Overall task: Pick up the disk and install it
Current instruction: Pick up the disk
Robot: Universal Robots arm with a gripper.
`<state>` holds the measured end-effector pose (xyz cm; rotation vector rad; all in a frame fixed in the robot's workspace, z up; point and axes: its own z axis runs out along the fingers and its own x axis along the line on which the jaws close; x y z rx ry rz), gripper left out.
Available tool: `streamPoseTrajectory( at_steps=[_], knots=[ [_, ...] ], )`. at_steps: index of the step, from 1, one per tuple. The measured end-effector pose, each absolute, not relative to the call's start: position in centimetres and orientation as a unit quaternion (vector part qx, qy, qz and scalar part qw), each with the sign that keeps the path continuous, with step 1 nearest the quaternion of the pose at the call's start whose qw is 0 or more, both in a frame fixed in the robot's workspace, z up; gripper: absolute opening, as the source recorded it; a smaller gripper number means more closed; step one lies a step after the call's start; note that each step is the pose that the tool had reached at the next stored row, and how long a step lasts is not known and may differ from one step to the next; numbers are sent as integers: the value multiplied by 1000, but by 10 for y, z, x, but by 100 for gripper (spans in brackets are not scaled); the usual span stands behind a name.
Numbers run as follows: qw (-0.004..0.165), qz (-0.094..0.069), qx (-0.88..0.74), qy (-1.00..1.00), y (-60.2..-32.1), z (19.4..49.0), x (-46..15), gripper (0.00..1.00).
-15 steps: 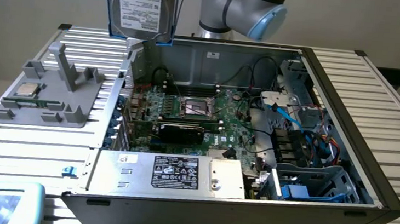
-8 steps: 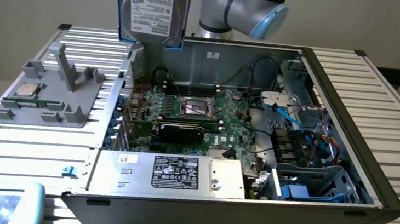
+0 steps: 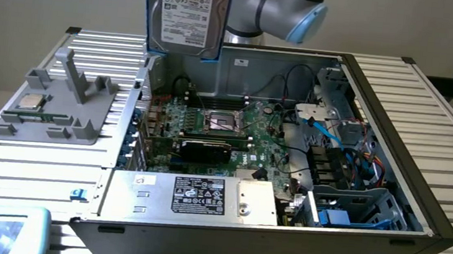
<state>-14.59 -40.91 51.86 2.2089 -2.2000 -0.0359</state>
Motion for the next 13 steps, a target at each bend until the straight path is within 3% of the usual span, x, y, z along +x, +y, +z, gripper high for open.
streamPoseTrajectory(
  at_steps=[13],
  knots=[
    [12, -12, 708, -706, -434, 519, -98, 37]
  ],
)
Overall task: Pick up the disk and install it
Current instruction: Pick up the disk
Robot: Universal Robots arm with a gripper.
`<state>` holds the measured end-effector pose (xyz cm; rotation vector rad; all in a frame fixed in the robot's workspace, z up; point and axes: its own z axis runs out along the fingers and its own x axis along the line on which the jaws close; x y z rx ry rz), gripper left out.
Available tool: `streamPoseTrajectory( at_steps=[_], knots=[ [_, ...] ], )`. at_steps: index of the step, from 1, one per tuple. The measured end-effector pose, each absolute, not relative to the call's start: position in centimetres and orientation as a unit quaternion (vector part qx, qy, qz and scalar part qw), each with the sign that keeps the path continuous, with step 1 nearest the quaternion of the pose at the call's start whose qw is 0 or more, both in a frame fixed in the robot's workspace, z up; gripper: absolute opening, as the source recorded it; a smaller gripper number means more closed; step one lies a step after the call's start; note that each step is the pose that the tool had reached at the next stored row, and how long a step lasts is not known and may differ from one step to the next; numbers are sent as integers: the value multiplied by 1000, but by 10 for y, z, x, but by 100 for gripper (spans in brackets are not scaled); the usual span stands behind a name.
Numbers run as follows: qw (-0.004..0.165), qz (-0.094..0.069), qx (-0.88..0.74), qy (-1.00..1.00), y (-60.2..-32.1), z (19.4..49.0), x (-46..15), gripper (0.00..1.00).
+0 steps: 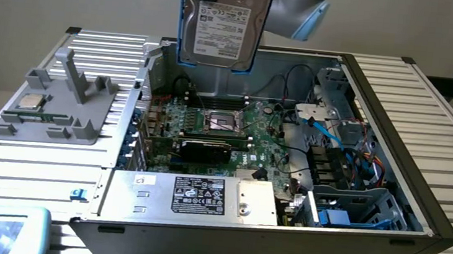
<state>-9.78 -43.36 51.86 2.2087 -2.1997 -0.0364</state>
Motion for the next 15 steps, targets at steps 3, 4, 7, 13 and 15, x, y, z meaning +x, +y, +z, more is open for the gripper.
streamPoseTrajectory(
  at_steps=[3, 4, 7, 13, 15],
  knots=[
    [12, -12, 708, -706, -439, 519, -87, 37],
    [12, -12, 708, -706, -441, 519, -83, 37],
    [12, -12, 708, -706, -447, 519, -73, 37],
    [12, -12, 708, -706, -458, 519, -51, 37],
    [12, -12, 708, -706, -462, 519, -44, 37]
  ],
)
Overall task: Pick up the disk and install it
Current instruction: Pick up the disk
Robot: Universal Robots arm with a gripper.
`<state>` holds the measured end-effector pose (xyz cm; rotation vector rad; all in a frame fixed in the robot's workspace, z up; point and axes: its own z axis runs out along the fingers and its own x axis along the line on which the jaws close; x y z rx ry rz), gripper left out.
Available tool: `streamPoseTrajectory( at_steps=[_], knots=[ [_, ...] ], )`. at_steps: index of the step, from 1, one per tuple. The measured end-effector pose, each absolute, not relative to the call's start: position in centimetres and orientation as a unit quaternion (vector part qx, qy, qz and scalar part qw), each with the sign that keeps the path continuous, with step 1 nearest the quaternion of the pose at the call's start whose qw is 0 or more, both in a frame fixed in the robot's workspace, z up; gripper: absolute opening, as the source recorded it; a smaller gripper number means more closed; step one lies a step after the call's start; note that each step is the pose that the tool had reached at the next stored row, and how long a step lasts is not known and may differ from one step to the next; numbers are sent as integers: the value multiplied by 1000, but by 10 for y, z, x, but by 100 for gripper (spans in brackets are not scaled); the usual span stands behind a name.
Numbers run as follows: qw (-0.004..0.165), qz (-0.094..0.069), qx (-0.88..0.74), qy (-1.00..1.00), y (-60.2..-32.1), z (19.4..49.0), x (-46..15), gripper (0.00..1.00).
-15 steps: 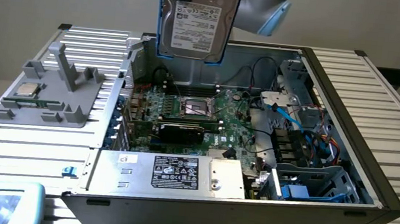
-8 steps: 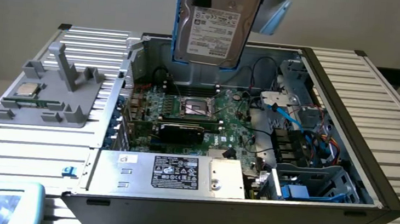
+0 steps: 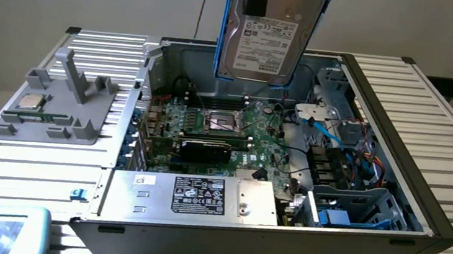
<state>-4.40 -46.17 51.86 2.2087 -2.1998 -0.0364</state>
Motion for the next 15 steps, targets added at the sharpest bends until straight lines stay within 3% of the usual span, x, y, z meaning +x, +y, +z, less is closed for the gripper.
streamPoseTrajectory(
  at_steps=[15],
  knots=[
    [12, -12, 708, -706, -492, 519, 4, 37]
  ],
)
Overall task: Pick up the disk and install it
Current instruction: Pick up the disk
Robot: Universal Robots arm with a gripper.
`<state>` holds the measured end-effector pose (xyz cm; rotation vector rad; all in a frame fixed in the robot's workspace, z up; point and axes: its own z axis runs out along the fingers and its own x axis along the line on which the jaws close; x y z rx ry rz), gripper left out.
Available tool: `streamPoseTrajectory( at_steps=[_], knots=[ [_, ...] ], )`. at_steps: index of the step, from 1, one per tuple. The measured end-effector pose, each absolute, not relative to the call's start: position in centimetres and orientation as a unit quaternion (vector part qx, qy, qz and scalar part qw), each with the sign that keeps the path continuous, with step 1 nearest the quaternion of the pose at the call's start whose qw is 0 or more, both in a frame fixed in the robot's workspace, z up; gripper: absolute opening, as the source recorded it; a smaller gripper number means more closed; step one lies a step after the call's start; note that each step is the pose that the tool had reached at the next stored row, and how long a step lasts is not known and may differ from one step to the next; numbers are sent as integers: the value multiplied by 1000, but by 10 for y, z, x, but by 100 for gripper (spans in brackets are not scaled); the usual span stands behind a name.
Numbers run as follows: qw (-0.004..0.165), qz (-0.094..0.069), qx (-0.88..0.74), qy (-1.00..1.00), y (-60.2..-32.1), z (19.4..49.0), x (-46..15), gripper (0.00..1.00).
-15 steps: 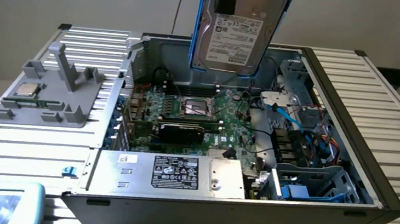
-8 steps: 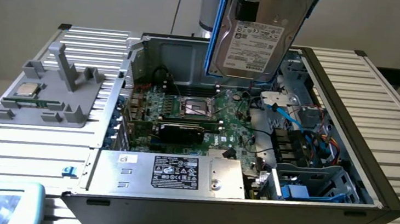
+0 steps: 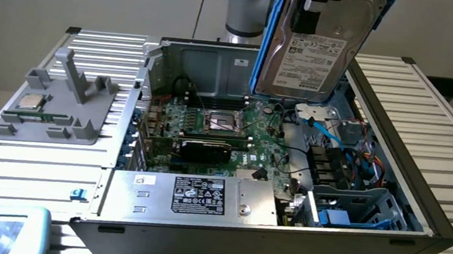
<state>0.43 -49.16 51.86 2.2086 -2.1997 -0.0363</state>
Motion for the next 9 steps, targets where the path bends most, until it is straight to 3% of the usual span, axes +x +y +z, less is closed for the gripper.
streamPoseTrajectory(
  at_steps=[9],
  knots=[
    [12, -12, 708, -706, -510, 519, 27, 37]
  ],
)
